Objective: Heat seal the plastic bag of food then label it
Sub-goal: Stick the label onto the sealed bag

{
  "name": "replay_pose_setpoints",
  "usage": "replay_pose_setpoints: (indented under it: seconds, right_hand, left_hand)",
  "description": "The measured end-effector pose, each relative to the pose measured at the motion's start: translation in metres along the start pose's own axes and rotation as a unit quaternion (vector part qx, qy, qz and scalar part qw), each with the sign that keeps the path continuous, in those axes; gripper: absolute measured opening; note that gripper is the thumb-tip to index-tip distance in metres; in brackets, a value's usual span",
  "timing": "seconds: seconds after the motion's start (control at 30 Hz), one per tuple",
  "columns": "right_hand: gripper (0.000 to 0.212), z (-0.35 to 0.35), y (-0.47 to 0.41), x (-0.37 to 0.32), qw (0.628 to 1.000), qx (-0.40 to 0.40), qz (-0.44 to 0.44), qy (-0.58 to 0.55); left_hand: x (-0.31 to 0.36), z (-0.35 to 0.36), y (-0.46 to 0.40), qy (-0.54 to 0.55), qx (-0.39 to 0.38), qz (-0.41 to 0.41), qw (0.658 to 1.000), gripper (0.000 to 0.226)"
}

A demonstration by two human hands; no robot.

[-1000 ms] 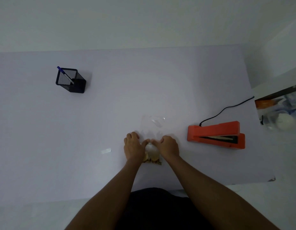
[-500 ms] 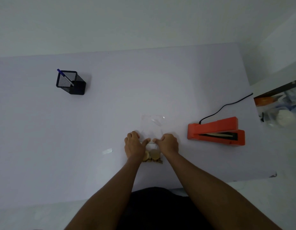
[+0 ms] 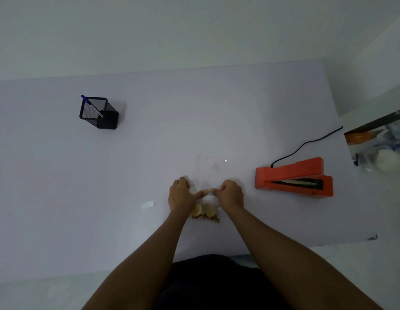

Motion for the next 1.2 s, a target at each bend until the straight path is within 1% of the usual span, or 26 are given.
replay_pose_setpoints:
  seconds: [0.13,0.3,0.43,0.6,0.9,1.03,1.2]
  right_hand:
    - [0.042,0.002,0.002,0.003,1.0,-0.003,-0.024,0.0]
    - [0.039,0.008,0.009,0.015,0.998,-0.006,-0.058,0.002]
    - [0.035,0.013,0.006,0.011,0.999,-0.022,-0.049,0.003]
    - [0.03,0.009,0.001,0.005,0.999,-0.039,-0.026,0.004]
    - [0.02,0.008,0.0,0.005,0.999,-0.044,-0.001,-0.027]
    - [0.025,0.004,-0.001,0.006,0.998,-0.028,0.005,-0.059]
    - [0.028,0.007,-0.002,0.003,1.0,-0.006,0.004,-0.031]
  left_hand:
    - [-0.001,0.001,-0.003,-0.005,-0.016,-0.011,1.0,0.061]
    - [0.003,0.001,-0.004,-0.013,-0.024,-0.023,0.999,0.059]
    - [0.001,0.0,-0.004,-0.012,-0.021,-0.022,0.999,0.058]
    - [0.0,0.001,-0.008,0.013,-0.036,-0.037,0.999,0.059]
    - [-0.005,0.004,-0.012,0.009,-0.052,-0.029,0.998,0.054]
    - [-0.004,0.003,-0.012,0.005,-0.052,-0.029,0.998,0.054]
    - [-0.001,0.0,-0.01,0.007,-0.053,-0.034,0.998,0.055]
Point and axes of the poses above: each hand's wrist, its own y-axis away from the middle knuckle, its own z-axis out of the palm, x = y × z, the point moved 1 cm from there along -y, towards the middle knuckle, and after that the axes turned 12 degrees about -y, right-handed, at the moved point
